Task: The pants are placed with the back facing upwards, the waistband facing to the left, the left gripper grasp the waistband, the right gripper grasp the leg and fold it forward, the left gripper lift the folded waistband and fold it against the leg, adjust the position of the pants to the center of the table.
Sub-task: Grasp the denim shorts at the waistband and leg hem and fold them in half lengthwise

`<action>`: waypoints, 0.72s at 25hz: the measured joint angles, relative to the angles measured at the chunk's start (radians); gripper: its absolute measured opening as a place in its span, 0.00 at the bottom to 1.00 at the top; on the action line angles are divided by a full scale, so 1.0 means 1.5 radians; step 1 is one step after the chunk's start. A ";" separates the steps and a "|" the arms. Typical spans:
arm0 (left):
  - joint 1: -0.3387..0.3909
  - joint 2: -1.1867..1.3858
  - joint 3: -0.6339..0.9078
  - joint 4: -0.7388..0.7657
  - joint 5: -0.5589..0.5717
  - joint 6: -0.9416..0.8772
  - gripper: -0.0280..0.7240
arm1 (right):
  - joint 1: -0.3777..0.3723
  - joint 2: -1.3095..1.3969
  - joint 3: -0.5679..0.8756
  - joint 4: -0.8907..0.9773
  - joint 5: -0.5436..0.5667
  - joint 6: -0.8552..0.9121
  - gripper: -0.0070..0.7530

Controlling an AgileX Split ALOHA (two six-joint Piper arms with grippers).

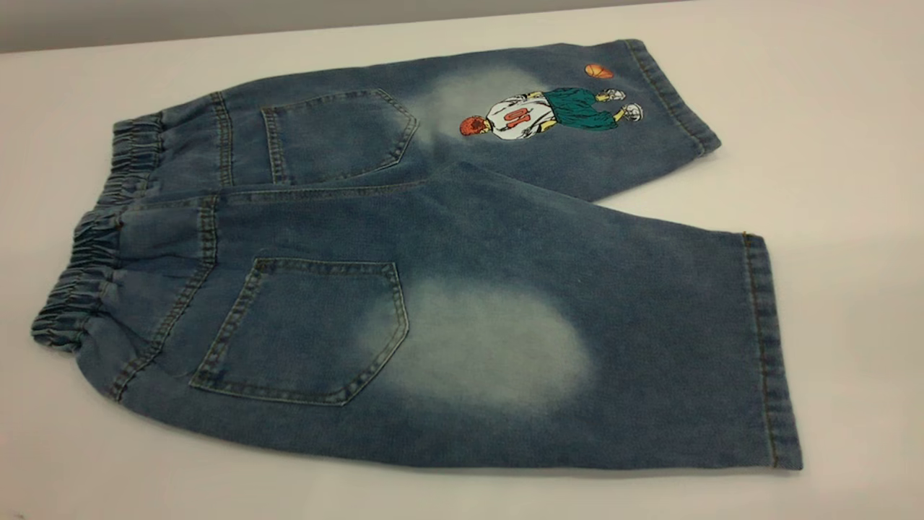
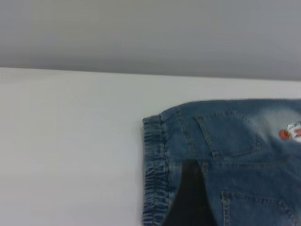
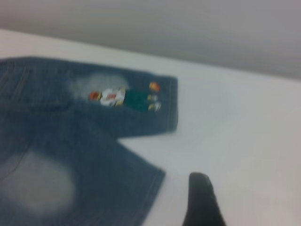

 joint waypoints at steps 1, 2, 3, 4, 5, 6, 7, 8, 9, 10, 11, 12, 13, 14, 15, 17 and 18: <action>0.000 0.025 -0.008 0.000 -0.003 0.000 0.71 | 0.000 0.023 -0.007 0.001 -0.010 -0.004 0.51; 0.000 0.053 -0.019 0.004 -0.012 0.000 0.71 | 0.000 0.048 -0.012 0.001 -0.026 -0.004 0.51; 0.000 0.082 -0.030 0.000 -0.029 -0.003 0.71 | 0.000 0.069 -0.012 0.004 -0.044 -0.004 0.51; 0.000 0.107 -0.040 0.000 -0.049 -0.008 0.71 | 0.000 0.096 -0.012 0.013 -0.052 -0.004 0.51; 0.000 0.138 -0.050 0.000 -0.068 -0.016 0.71 | 0.000 0.123 -0.012 0.023 -0.061 -0.004 0.51; 0.000 0.170 -0.059 0.000 -0.082 -0.027 0.71 | 0.000 0.146 -0.012 0.036 -0.074 -0.004 0.51; 0.000 0.201 -0.066 0.000 -0.093 -0.037 0.71 | 0.000 0.173 -0.011 0.051 -0.089 -0.004 0.51; 0.000 0.228 -0.069 0.000 -0.100 -0.040 0.71 | 0.000 0.201 -0.008 0.068 -0.100 -0.004 0.51; 0.000 0.259 -0.069 0.000 -0.107 -0.040 0.71 | 0.000 0.228 -0.008 0.081 -0.111 -0.004 0.51; 0.000 0.291 -0.069 0.000 -0.112 -0.040 0.71 | 0.000 0.250 -0.008 0.101 -0.129 -0.003 0.51; 0.000 0.316 -0.069 0.000 -0.120 -0.040 0.71 | 0.000 0.276 -0.008 0.122 -0.145 -0.003 0.51; 0.000 0.346 -0.069 0.000 -0.130 -0.040 0.71 | 0.000 0.302 -0.008 0.138 -0.161 -0.006 0.51; 0.000 0.376 -0.069 0.000 -0.139 -0.040 0.71 | 0.000 0.323 -0.008 0.154 -0.171 -0.011 0.51; 0.000 0.406 -0.068 0.000 -0.147 -0.040 0.71 | 0.000 0.347 -0.008 0.168 -0.181 -0.017 0.51; 0.000 0.432 -0.068 0.000 -0.153 -0.040 0.71 | 0.000 0.370 -0.008 0.179 -0.188 -0.024 0.51; 0.000 0.493 -0.068 0.000 -0.166 -0.040 0.71 | 0.000 0.412 -0.008 0.191 -0.198 -0.032 0.51; 0.000 0.519 -0.068 0.000 -0.175 -0.040 0.71 | 0.000 0.433 -0.008 0.198 -0.203 -0.032 0.51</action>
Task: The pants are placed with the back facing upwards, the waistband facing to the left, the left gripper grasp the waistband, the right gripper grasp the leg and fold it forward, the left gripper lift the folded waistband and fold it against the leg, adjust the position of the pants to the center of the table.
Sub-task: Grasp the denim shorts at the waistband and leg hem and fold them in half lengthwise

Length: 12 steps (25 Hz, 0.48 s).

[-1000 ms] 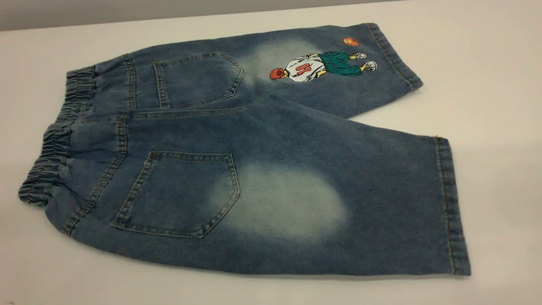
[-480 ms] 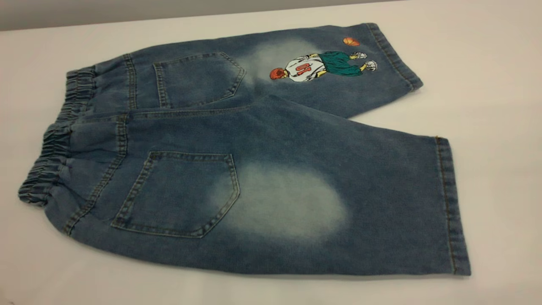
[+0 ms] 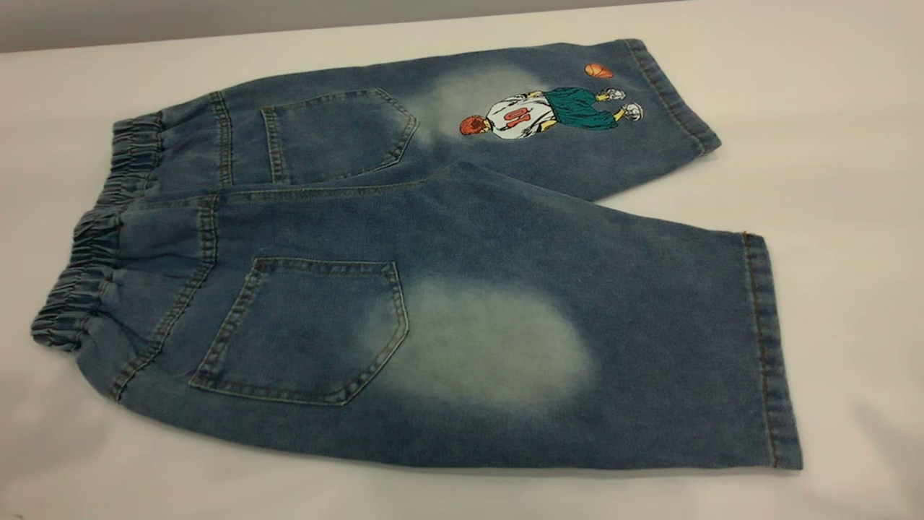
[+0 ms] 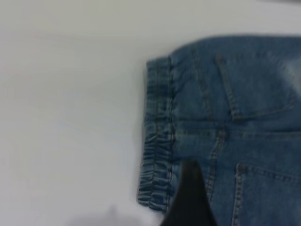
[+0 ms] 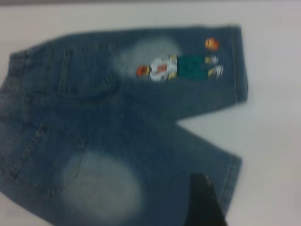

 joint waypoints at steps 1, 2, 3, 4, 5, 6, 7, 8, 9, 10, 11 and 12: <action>0.000 0.031 0.000 0.000 -0.013 -0.001 0.71 | 0.000 0.020 0.000 0.009 -0.004 0.000 0.51; 0.000 0.062 0.000 0.000 -0.022 -0.010 0.71 | 0.000 0.039 0.000 0.015 -0.008 0.000 0.51; 0.000 0.093 0.000 0.000 -0.027 -0.023 0.71 | 0.000 0.054 0.000 0.023 -0.008 -0.001 0.51; 0.000 0.118 0.000 0.000 -0.032 -0.034 0.71 | 0.000 0.071 0.000 0.029 -0.008 -0.003 0.51; 0.000 0.147 0.000 0.000 -0.036 -0.048 0.71 | 0.000 0.085 0.000 0.031 -0.008 -0.003 0.51; 0.000 0.175 0.000 0.000 -0.039 -0.059 0.71 | 0.000 0.096 0.000 0.032 -0.008 -0.004 0.51; 0.000 0.197 0.000 0.000 -0.045 -0.066 0.71 | 0.000 0.107 0.000 0.034 -0.008 -0.005 0.51; 0.000 0.222 0.000 0.000 -0.051 -0.068 0.71 | 0.000 0.117 0.000 0.035 -0.009 -0.005 0.51; 0.002 0.246 0.000 0.000 -0.056 -0.075 0.71 | 0.000 0.124 0.000 0.035 -0.009 -0.005 0.51; 0.007 0.268 0.000 0.000 -0.063 -0.084 0.71 | 0.000 0.129 0.000 0.035 -0.009 -0.007 0.51; 0.017 0.285 0.000 0.000 -0.069 -0.089 0.71 | 0.000 0.133 0.000 0.039 -0.010 -0.010 0.51; 0.030 0.305 0.000 0.000 -0.077 -0.090 0.71 | 0.000 0.135 0.000 0.044 -0.013 -0.012 0.51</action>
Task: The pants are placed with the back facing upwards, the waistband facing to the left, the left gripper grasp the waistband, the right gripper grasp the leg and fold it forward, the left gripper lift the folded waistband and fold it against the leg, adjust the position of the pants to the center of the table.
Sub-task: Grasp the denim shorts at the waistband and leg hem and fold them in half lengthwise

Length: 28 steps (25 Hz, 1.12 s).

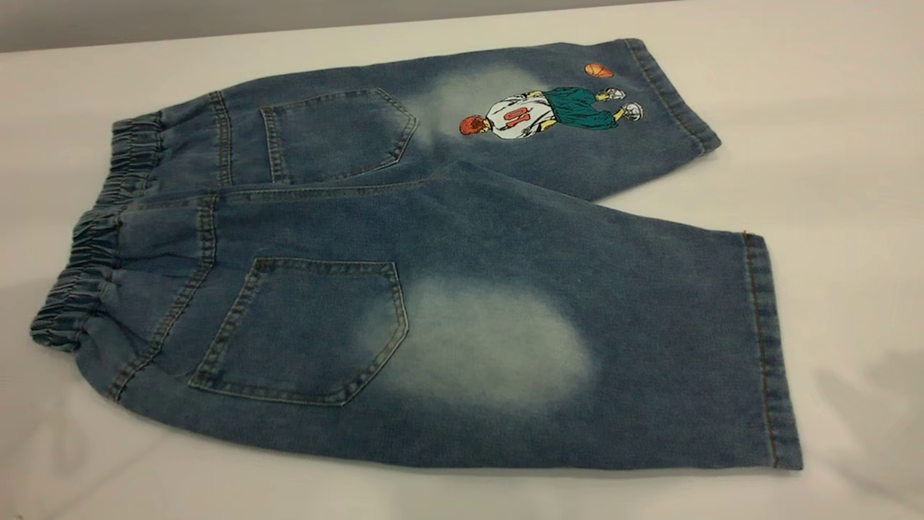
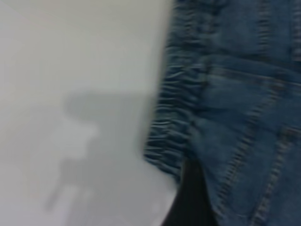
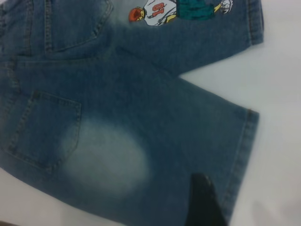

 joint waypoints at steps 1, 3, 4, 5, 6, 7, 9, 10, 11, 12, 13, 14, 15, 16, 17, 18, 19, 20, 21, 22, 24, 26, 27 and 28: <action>0.013 0.018 0.000 0.000 -0.008 0.000 0.71 | 0.000 0.002 0.000 0.004 -0.004 -0.004 0.51; 0.047 0.049 0.000 0.000 -0.011 0.001 0.71 | 0.000 0.006 0.000 0.005 -0.004 -0.008 0.51; 0.065 0.065 0.000 0.000 -0.005 0.006 0.71 | 0.000 0.006 0.000 0.005 -0.005 -0.008 0.51; 0.079 0.080 0.000 0.000 -0.003 0.014 0.71 | 0.000 0.006 0.000 0.005 -0.008 -0.009 0.51; 0.094 0.091 0.000 -0.013 -0.003 0.024 0.71 | 0.000 0.006 0.000 0.005 -0.012 -0.009 0.51; 0.106 0.102 0.000 -0.029 -0.004 0.040 0.71 | 0.000 0.006 0.000 0.005 -0.017 -0.009 0.51; 0.118 0.120 0.000 -0.067 -0.007 0.078 0.71 | 0.000 0.006 0.000 0.006 -0.019 -0.009 0.51; 0.118 0.127 0.000 -0.085 -0.013 0.093 0.71 | 0.000 0.006 0.000 0.006 -0.021 -0.009 0.51; 0.118 0.136 0.000 -0.109 -0.021 0.113 0.71 | 0.000 0.006 0.000 0.008 -0.022 -0.009 0.51; 0.118 0.145 0.000 -0.132 -0.026 0.128 0.71 | 0.000 0.006 0.000 0.009 -0.023 -0.009 0.51; 0.118 0.154 0.000 -0.148 -0.032 0.142 0.71 | 0.000 0.006 0.000 0.010 -0.025 -0.009 0.51; 0.118 0.165 0.000 -0.168 -0.037 0.152 0.71 | 0.000 0.006 0.000 0.011 -0.027 -0.009 0.51; 0.118 0.178 0.000 -0.184 -0.040 0.161 0.71 | 0.000 0.006 0.000 0.012 -0.028 -0.009 0.51; 0.118 0.192 0.000 -0.193 -0.040 0.163 0.71 | 0.000 0.006 0.000 0.012 -0.028 -0.009 0.51; 0.118 0.204 0.000 -0.196 -0.041 0.163 0.71 | 0.000 0.006 0.000 0.012 -0.028 -0.009 0.51; 0.118 0.220 0.000 -0.196 -0.044 0.163 0.71 | 0.000 0.006 0.000 0.012 -0.028 -0.011 0.51; 0.118 0.236 0.000 -0.197 -0.052 0.163 0.71 | 0.000 0.006 0.000 0.012 -0.028 -0.011 0.51; 0.118 0.252 0.000 -0.205 -0.059 0.162 0.71 | 0.000 0.006 0.000 0.012 -0.029 -0.011 0.51; 0.118 0.265 0.000 -0.213 -0.066 0.162 0.71 | 0.000 0.006 0.000 0.012 -0.029 -0.011 0.51; 0.118 0.280 0.000 -0.224 -0.074 0.163 0.71 | 0.000 0.006 0.000 0.012 -0.029 -0.011 0.51; 0.118 0.306 0.000 -0.239 -0.079 0.166 0.71 | 0.000 0.006 0.000 0.012 -0.029 -0.011 0.51; 0.118 0.330 0.000 -0.251 -0.082 0.166 0.71 | 0.000 0.006 0.000 0.012 -0.029 -0.011 0.51; 0.118 0.341 0.000 -0.256 -0.087 0.166 0.71 | 0.000 0.006 0.000 0.012 -0.029 -0.011 0.51; 0.117 0.348 0.000 -0.260 -0.090 0.166 0.71 | 0.000 0.006 0.000 0.012 -0.029 -0.011 0.51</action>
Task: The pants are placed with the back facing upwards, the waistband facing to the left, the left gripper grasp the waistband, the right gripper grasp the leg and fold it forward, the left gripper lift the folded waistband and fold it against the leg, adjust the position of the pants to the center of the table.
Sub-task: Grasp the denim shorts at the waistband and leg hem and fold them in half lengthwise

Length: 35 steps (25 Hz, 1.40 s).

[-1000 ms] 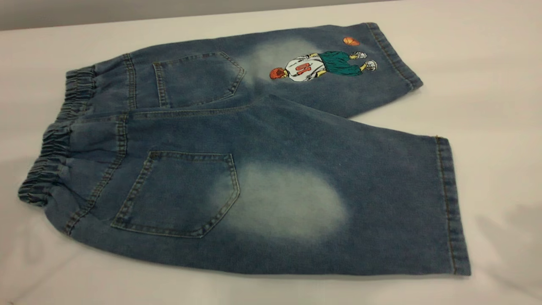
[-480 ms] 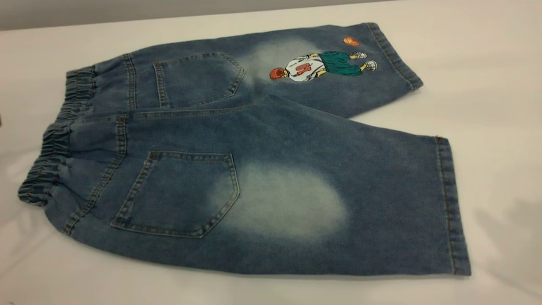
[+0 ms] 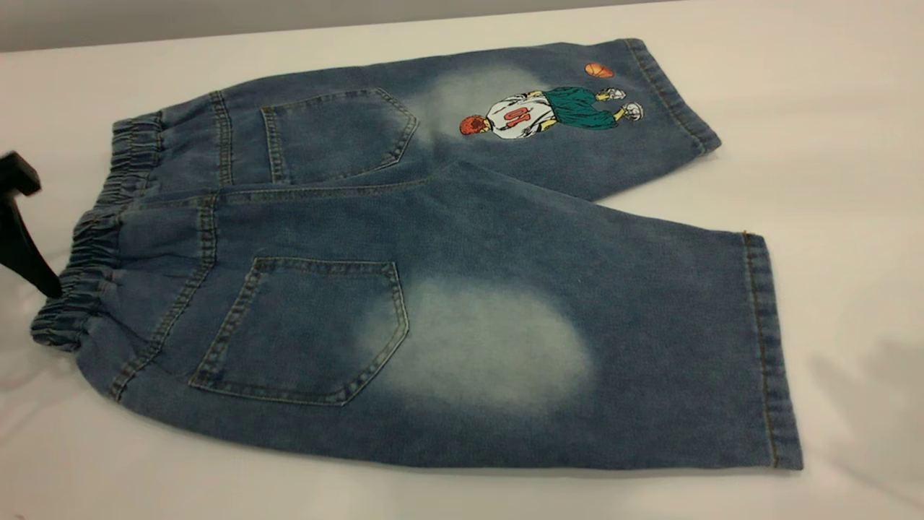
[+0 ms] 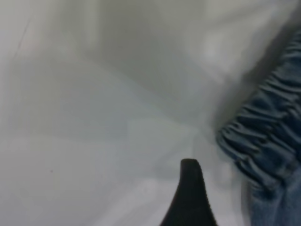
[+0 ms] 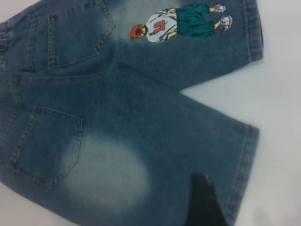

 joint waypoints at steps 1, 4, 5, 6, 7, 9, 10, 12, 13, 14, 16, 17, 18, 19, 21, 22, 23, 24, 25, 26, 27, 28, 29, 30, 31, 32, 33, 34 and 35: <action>0.000 0.006 0.000 -0.006 0.000 0.003 0.71 | 0.000 0.000 0.000 0.000 0.000 0.000 0.51; 0.000 0.007 0.000 -0.012 -0.014 0.003 0.71 | 0.000 0.000 0.000 0.000 0.000 0.000 0.51; 0.000 0.007 0.000 -0.021 -0.023 0.003 0.71 | 0.000 0.000 0.000 0.000 0.000 0.001 0.51; 0.000 0.007 0.000 -0.029 -0.026 0.003 0.71 | 0.000 0.000 0.000 0.000 0.000 0.001 0.51; -0.001 0.007 0.000 -0.035 -0.026 0.006 0.71 | 0.000 0.000 0.000 0.000 0.000 0.001 0.51; -0.001 0.009 0.000 -0.048 -0.032 0.018 0.71 | 0.000 0.000 0.000 -0.001 0.000 0.001 0.51; -0.001 0.013 0.000 -0.055 -0.038 0.026 0.71 | 0.000 0.000 0.000 -0.001 0.000 0.001 0.51; -0.001 0.027 0.000 -0.074 -0.037 0.031 0.71 | 0.000 0.000 0.000 -0.001 0.000 0.001 0.51; -0.001 0.036 0.000 -0.085 -0.030 0.041 0.71 | 0.000 0.000 0.000 -0.001 0.000 0.001 0.51; -0.001 0.041 0.000 -0.092 -0.022 0.051 0.71 | 0.000 0.000 0.000 -0.001 0.000 0.001 0.51; -0.001 0.043 0.001 -0.106 -0.028 0.056 0.71 | 0.000 0.000 0.000 -0.001 0.000 0.001 0.51; -0.001 0.043 0.001 -0.114 -0.042 0.056 0.71 | 0.000 0.000 0.000 -0.001 0.000 0.001 0.51; -0.001 0.043 0.000 -0.119 -0.053 0.056 0.71 | 0.000 0.000 0.000 -0.001 0.000 0.001 0.51; -0.001 0.043 0.000 -0.123 -0.060 0.058 0.71 | 0.000 0.000 0.000 -0.001 0.001 0.001 0.51; -0.001 0.044 0.000 -0.129 -0.060 0.058 0.71 | 0.000 0.000 0.000 -0.001 0.002 0.001 0.51; -0.001 0.044 0.000 -0.129 -0.059 0.061 0.71 | 0.000 0.000 0.000 -0.001 0.002 0.001 0.51; -0.001 0.045 0.000 -0.129 -0.059 0.069 0.71 | 0.000 0.000 0.000 -0.001 0.002 0.001 0.51; -0.001 0.046 0.000 -0.129 -0.059 0.074 0.71 | 0.000 0.000 0.000 -0.001 0.002 0.001 0.51; -0.001 0.048 0.000 -0.129 -0.059 0.075 0.71 | 0.000 0.000 0.000 -0.001 0.002 0.001 0.51; -0.001 0.053 0.000 -0.132 -0.059 0.075 0.70 | 0.000 0.000 0.000 -0.001 0.002 0.001 0.51; -0.001 0.059 0.000 -0.139 -0.060 0.075 0.70 | 0.000 0.000 0.000 -0.001 0.002 0.001 0.51; -0.001 0.064 0.000 -0.145 -0.058 0.080 0.69 | 0.000 0.000 0.000 -0.001 0.002 0.001 0.51; -0.001 0.070 0.000 -0.150 -0.057 0.089 0.68 | 0.000 0.000 0.000 -0.001 0.002 0.001 0.51; -0.001 0.075 0.000 -0.151 -0.055 0.096 0.68 | 0.000 0.000 0.000 -0.001 0.002 0.001 0.51; -0.001 0.078 0.000 -0.151 -0.055 0.100 0.67 | 0.000 0.000 0.000 -0.001 0.002 0.001 0.51; -0.001 0.078 0.000 -0.153 -0.057 0.103 0.67 | 0.000 0.000 0.000 -0.001 0.002 0.001 0.51; -0.001 0.078 0.000 -0.161 -0.058 0.108 0.67 | 0.000 0.000 0.000 -0.001 0.002 0.001 0.51; -0.001 0.078 0.000 -0.169 -0.059 0.111 0.67 | 0.000 0.000 0.000 -0.001 0.002 0.001 0.51; -0.001 0.078 0.000 -0.177 -0.063 0.112 0.67 | 0.000 0.000 0.000 -0.001 0.002 0.001 0.51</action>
